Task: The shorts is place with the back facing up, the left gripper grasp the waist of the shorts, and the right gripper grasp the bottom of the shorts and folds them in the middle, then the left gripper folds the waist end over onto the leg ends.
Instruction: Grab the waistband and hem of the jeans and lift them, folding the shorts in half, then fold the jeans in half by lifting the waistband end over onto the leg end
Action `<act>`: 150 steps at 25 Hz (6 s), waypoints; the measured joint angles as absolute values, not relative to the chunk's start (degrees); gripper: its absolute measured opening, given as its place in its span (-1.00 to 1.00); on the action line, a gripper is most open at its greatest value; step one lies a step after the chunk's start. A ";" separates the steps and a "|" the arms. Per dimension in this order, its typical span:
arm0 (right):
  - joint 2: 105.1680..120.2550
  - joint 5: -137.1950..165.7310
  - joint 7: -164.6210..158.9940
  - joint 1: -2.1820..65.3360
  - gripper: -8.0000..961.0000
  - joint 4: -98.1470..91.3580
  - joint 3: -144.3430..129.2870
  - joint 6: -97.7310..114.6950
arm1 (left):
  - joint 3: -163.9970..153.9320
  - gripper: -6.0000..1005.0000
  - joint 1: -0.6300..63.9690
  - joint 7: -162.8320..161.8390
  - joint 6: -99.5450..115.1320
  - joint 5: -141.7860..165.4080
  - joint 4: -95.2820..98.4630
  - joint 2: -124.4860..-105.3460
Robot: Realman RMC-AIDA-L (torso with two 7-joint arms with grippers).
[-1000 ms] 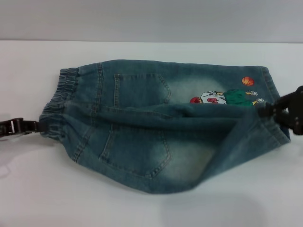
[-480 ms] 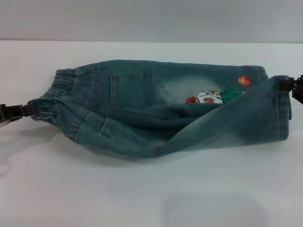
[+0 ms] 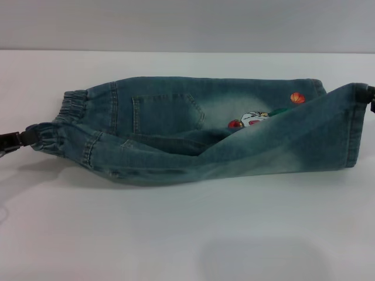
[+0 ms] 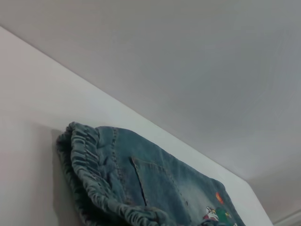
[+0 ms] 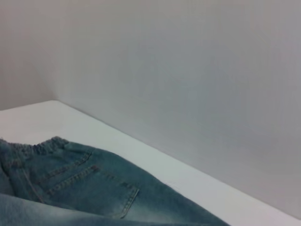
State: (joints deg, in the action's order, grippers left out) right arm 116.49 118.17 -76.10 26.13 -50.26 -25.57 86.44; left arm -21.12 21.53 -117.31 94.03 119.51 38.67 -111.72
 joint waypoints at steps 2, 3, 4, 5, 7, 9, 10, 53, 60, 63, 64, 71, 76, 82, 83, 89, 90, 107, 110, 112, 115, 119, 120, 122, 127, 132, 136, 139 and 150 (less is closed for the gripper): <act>116.61 116.63 -75.26 25.74 -0.99 -49.70 -25.54 86.31 | -21.10 -0.90 21.39 -117.21 94.33 119.41 38.67 -111.72; 116.61 116.08 -74.93 25.61 -0.99 -49.30 -25.53 86.24 | -21.09 -0.90 21.30 -117.19 94.43 119.31 38.67 -111.72; 116.61 115.64 -74.59 25.48 -0.99 -48.86 -25.52 86.10 | -21.09 -0.90 21.20 -117.18 94.45 119.15 38.67 -111.72; 116.58 115.43 -74.38 25.40 -0.99 -48.48 -25.52 85.92 | -21.09 -0.90 21.20 -117.18 94.45 119.15 38.67 -111.72; 116.57 115.36 -74.25 25.31 -0.99 -48.13 -25.51 85.24 | -21.09 -0.90 21.10 -117.19 94.52 118.48 38.67 -111.80; 116.65 115.32 -74.09 25.23 -0.99 -47.85 -25.49 84.64 | -21.09 -0.90 21.10 -117.24 94.60 117.69 38.67 -111.84; 116.68 115.32 -73.94 25.20 -0.98 -47.69 -25.49 84.46 | -21.09 -0.90 21.10 -117.24 94.60 117.69 38.67 -111.84; 117.64 106.99 -69.93 27.92 -0.98 -42.08 -25.55 73.12 | -19.56 -0.91 25.59 -116.80 84.89 113.63 38.58 -113.50; 118.18 106.95 -69.71 29.42 -0.98 -40.23 -26.09 68.61 | -20.55 -0.90 25.80 -116.80 82.64 113.92 38.58 -114.15; 118.20 106.95 -69.70 30.06 -0.98 -39.07 -26.11 66.72 | -22.35 -0.90 25.95 -116.78 80.67 113.93 38.58 -114.64; 118.21 106.95 -69.66 30.24 -0.98 -38.77 -26.13 65.98 | -23.06 -0.90 26.04 -116.60 79.90 113.94 38.58 -114.90; 118.41 106.93 -68.32 31.92 -0.99 -35.72 -26.19 60.36 | -24.97 -0.89 26.61 -114.75 76.28 113.92 38.54 -116.25; 118.67 103.42 -65.57 32.39 -0.99 -33.71 -26.14 56.71 | -27.17 -0.89 26.99 -113.60 73.77 113.92 38.26 -116.93; 118.63 100.90 -63.67 33.21 -0.98 -31.52 -26.18 52.47 | -27.25 -0.88 27.36 -111.30 71.87 113.56 35.94 -117.24; 118.63 100.90 -63.67 33.21 -0.98 -31.52 -26.18 52.47 | -27.25 -0.88 27.51 -111.00 71.71 113.55 35.61 -117.24; 118.58 101.01 -63.65 34.46 -0.98 -29.92 -26.33 48.63 | -27.25 -0.88 27.88 -109.66 70.85 113.51 35.01 -117.51; 118.56 101.18 -63.65 34.69 -0.98 -29.68 -26.58 47.85 | -27.25 -0.87 27.88 -109.66 70.85 113.51 35.01 -117.51; 118.77 101.02 -63.63 35.30 -0.19 -28.84 -28.48 43.76 | -26.83 -0.58 29.31 -100.98 66.46 110.05 31.26 -117.81; 118.83 101.03 -63.63 35.15 -0.05 -28.48 -28.48 43.90 | -26.77 -0.46 28.77 -100.43 65.90 108.41 31.22 -117.73; 118.85 101.03 -63.63 35.00 0.05 -28.31 -28.48 44.17 | -26.66 -0.11 28.55 -100.42 65.29 108.15 31.41 -117.64; 118.85 101.03 -63.63 34.70 0.16 -28.29 -28.22 45.21 | -26.86 0.21 28.40 -100.38 64.31 108.17 31.70 -117.56; 118.94 98.67 -63.63 33.51 0.25 -28.61 -28.26 47.65 | -27.05 0.52 28.11 -100.30 63.98 108.57 31.78 -117.23; 118.94 97.71 -63.63 33.03 0.25 -28.90 -28.42 48.72 | -27.25 0.55 27.94 -100.29 64.64 108.61 31.78 -116.99; 118.91 96.19 -63.63 32.12 0.25 -29.35 -28.49 50.65 | -27.81 0.60 27.59 -100.28 65.95 108.67 31.79 -116.41; 118.80 95.09 -63.59 30.96 0.25 -30.06 -28.46 53.58 | -29.83 0.63 26.46 -100.28 70.75 108.41 31.98 -114.85; 118.81 95.05 -62.79 30.82 0.25 -29.71 -28.36 55.02 | -29.89 0.60 26.85 -100.28 68.55 108.59 32.14 -115.73; 118.84 94.97 -62.71 30.39 0.25 -29.64 -28.28 55.84 | -29.95 0.58 27.36 -100.28 66.92 108.62 32.18 -116.41; 118.91 94.93 -62.70 29.84 0.25 -29.51 -27.90 56.94 | -31.29 0.56 28.09 -100.28 63.69 108.66 32.12 -117.44; 118.87 94.91 -62.26 28.82 0.25 -28.82 -27.84 57.31 | -34.14 0.49 30.25 -100.31 59.74 108.16 30.14 -118.00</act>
